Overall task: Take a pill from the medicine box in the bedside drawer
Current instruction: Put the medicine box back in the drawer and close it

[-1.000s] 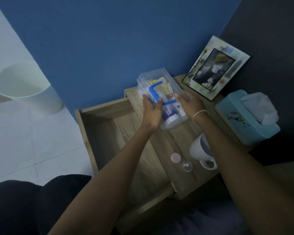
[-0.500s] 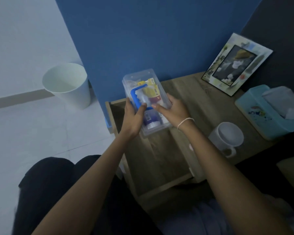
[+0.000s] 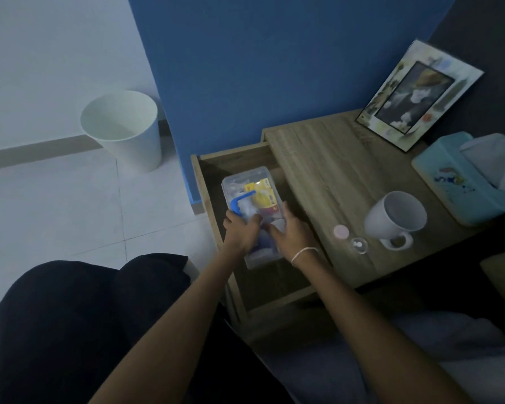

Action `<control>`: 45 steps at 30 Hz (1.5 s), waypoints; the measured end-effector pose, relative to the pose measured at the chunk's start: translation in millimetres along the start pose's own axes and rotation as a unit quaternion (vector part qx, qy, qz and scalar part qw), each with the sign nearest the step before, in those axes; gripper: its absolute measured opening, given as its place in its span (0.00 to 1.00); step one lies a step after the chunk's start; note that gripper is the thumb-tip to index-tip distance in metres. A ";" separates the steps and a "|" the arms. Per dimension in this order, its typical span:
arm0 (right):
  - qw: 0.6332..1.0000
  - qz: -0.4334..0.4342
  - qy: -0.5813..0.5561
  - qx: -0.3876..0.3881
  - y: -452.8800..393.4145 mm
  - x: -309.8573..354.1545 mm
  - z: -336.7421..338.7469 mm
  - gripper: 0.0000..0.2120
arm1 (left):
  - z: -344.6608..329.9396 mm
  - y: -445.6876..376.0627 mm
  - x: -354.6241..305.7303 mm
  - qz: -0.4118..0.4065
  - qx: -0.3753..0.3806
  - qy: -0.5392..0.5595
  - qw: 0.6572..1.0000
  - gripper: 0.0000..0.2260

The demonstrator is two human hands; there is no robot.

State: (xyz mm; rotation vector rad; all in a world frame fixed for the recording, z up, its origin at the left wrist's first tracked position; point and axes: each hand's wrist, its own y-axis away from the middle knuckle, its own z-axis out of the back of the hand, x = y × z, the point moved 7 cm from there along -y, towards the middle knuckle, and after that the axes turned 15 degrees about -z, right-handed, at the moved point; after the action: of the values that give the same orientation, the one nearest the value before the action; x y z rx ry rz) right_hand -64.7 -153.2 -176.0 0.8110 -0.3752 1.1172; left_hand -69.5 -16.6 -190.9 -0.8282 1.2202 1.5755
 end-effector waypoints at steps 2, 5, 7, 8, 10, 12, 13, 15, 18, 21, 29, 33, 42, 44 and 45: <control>0.999 -0.030 0.027 0.003 -4.5 -12.4 -11.4 0.33 | -6.1 0.5 11.4 0.028 0.003 0.008 1.000 0.37; 0.998 -0.043 0.052 0.013 -12.6 -29.8 -24.2 0.31 | -14.6 1.7 31.5 0.088 -0.005 0.035 0.995 0.41; 0.996 -0.049 0.063 0.039 -16.6 -37.3 -37.3 0.31 | -18.8 1.5 40.6 0.109 -0.015 0.050 0.993 0.41; 0.996 -0.064 0.051 0.039 -17.8 -40.2 -40.9 0.32 | -20.8 1.1 42.6 0.106 -0.018 0.050 0.993 0.40; 0.995 -0.096 0.032 0.018 -22.9 -47.1 -41.6 0.32 | -26.2 -2.1 44.6 0.093 -0.013 0.043 0.995 0.39; 0.995 -0.081 0.041 0.047 -26.7 -50.3 -42.1 0.33 | -30.1 -6.8 46.1 0.084 -0.006 0.037 0.996 0.37; 0.994 -0.069 0.054 0.070 -27.9 -51.8 -40.5 0.32 | -30.7 -8.8 47.1 0.083 -0.002 0.037 0.996 0.36; 0.991 -0.058 0.091 0.084 -31.4 -55.4 -35.6 0.31 | -30.8 -12.8 50.2 0.085 0.012 0.040 0.996 0.34; 0.992 -0.037 0.110 0.054 -30.5 -53.6 -37.7 0.31 | -28.7 -17.6 52.1 0.039 0.066 -0.077 0.994 0.34; 0.987 0.034 0.154 0.041 -27.4 -53.8 -48.7 0.35 | -19.8 -29.4 34.4 -0.103 0.060 -0.310 0.943 0.34; 0.971 0.056 0.232 -0.016 -34.0 -63.1 -64.7 0.31 | -19.4 -49.3 23.1 -0.241 0.187 -0.530 0.792 0.28; 0.974 0.072 0.212 -0.015 -32.2 -60.4 -64.1 0.32 | -15.3 -48.0 23.2 -0.236 0.189 -0.524 0.796 0.27; 0.978 0.056 0.202 0.017 -22.6 -47.3 -66.2 0.30 | -0.8 -43.9 20.9 -0.251 0.172 -0.518 0.800 0.27; 0.984 0.080 0.158 0.009 -23.8 -28.8 -51.8 0.29 | 8.0 -46.8 8.8 -0.278 0.115 -0.505 0.809 0.27; 0.984 0.105 0.144 -0.012 -26.5 -15.1 -40.1 0.28 | 15.5 -48.7 3.0 -0.284 0.075 -0.499 0.816 0.27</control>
State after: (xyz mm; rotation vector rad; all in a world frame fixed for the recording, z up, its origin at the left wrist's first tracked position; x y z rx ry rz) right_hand -52.0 -138.7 -222.6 0.5850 -0.2335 1.4028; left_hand -23.9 1.9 -205.0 -0.1285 0.2609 1.1030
